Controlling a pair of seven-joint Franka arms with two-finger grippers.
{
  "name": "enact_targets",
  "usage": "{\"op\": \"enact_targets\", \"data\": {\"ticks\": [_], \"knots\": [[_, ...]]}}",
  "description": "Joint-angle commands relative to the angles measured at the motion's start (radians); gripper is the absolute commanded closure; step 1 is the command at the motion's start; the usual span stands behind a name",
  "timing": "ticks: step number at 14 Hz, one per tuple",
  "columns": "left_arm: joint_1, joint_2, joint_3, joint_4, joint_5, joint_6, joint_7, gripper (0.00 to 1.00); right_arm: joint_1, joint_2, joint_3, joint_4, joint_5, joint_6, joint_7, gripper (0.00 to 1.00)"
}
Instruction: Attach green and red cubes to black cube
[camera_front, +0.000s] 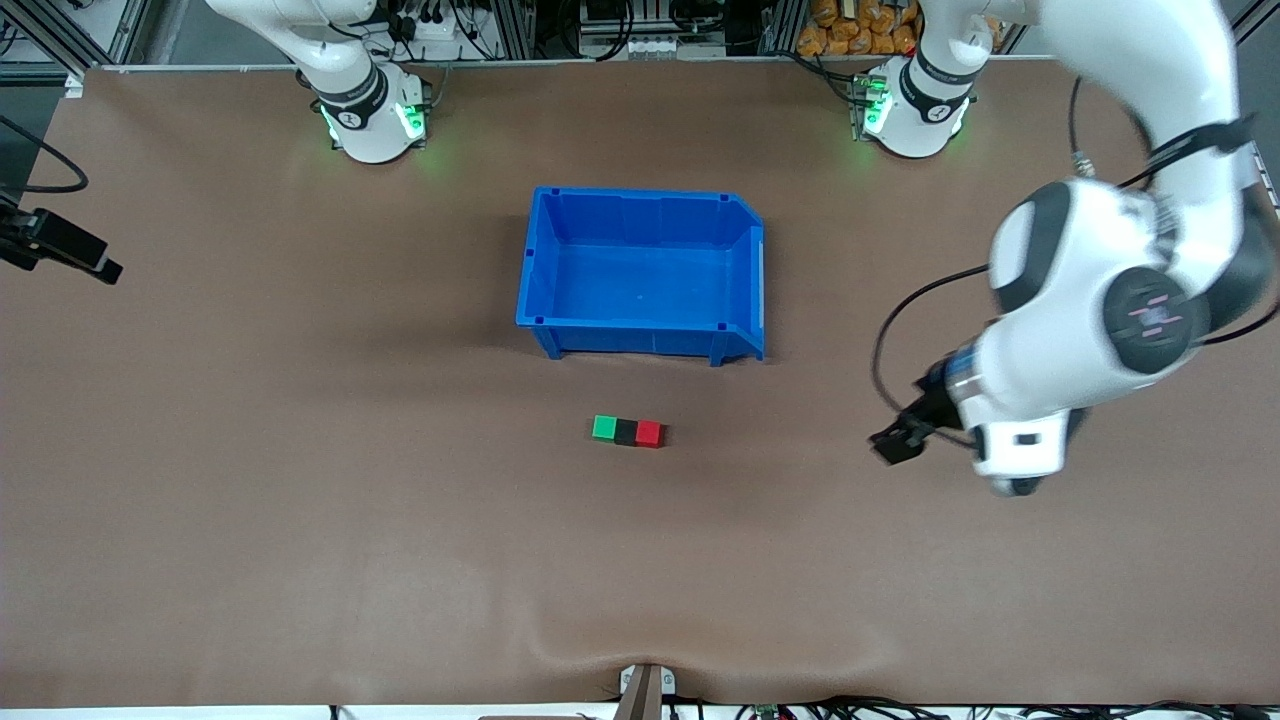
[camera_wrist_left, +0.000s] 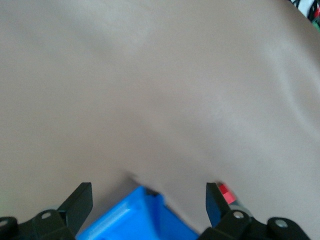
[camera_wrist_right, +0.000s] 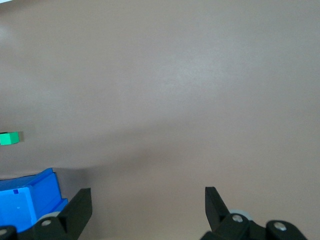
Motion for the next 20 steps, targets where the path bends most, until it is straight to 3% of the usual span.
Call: {"op": "enact_targets", "data": {"ticks": [1, 3, 9, 13, 17, 20], "knots": [[0.022, -0.115, -0.009, -0.066, 0.026, -0.066, 0.156, 0.00, -0.014, 0.007, 0.011, 0.019, -0.005, -0.011, 0.019, 0.00], [0.032, -0.174, -0.010, -0.084, 0.048, -0.137, 0.253, 0.00, -0.012, 0.008, 0.011, 0.018, -0.005, -0.011, 0.021, 0.00], [0.090, -0.371, -0.019, -0.271, 0.048, -0.136, 0.420, 0.00, -0.014, 0.008, 0.011, 0.019, -0.001, -0.005, 0.021, 0.00], [0.271, -0.530, -0.166, -0.444, 0.063, -0.128, 0.507, 0.00, -0.014, 0.008, 0.011, 0.019, -0.002, -0.009, 0.021, 0.00], [0.357, -0.651, -0.237, -0.581, 0.083, -0.098, 0.592, 0.00, -0.014, 0.008, 0.011, 0.019, -0.004, -0.008, 0.019, 0.00], [0.347, -0.652, -0.248, -0.560, 0.132, -0.099, 0.597, 0.00, -0.014, 0.008, 0.011, 0.019, -0.004, -0.009, 0.019, 0.00]]}}
